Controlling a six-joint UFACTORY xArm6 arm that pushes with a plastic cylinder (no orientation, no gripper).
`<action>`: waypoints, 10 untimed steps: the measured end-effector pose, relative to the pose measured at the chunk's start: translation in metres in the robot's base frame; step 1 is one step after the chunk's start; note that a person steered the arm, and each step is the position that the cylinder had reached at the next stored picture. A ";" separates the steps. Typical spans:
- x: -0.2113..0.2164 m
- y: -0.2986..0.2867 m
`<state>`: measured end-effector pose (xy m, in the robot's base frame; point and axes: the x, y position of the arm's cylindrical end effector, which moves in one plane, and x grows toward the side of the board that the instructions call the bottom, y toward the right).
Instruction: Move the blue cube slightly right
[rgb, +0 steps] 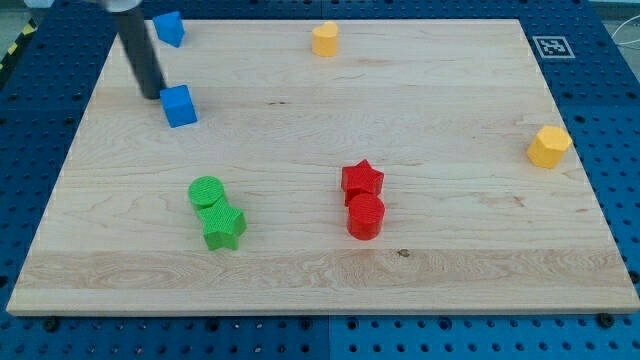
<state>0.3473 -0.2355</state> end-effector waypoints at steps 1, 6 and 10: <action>0.006 -0.008; 0.049 0.043; 0.018 0.125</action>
